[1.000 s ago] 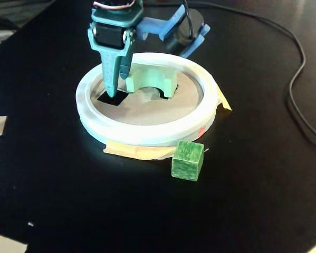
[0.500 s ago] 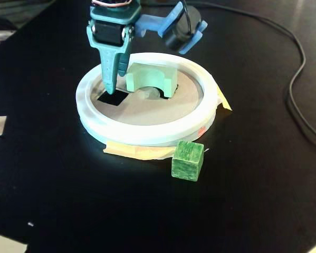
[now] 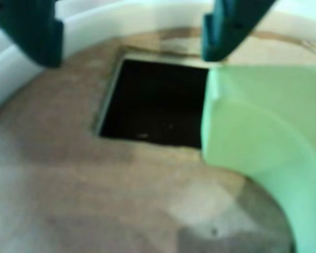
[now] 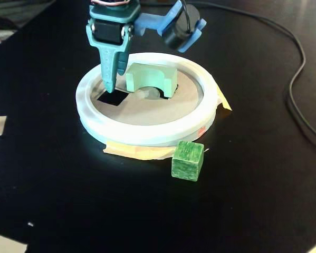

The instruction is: Pick up the U shape block and drop it in corresponding U shaped hole

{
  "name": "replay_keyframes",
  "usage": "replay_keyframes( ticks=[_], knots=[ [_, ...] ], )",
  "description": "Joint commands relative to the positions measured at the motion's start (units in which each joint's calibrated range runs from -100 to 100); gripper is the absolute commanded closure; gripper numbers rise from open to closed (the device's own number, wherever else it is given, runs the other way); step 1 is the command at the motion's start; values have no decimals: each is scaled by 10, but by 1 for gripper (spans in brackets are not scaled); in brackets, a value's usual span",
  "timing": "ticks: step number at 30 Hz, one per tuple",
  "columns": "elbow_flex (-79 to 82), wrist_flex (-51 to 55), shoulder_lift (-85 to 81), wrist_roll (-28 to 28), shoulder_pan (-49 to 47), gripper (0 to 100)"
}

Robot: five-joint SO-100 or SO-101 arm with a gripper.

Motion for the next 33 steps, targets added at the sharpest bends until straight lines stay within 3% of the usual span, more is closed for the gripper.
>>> replay_keyframes(
  ticks=[1,16,33],
  knots=[
    [-17,8,-16,3,8,55],
    [-25,8,-24,4,57,55],
    [-26,8,-12,0,40,56]
  ],
)
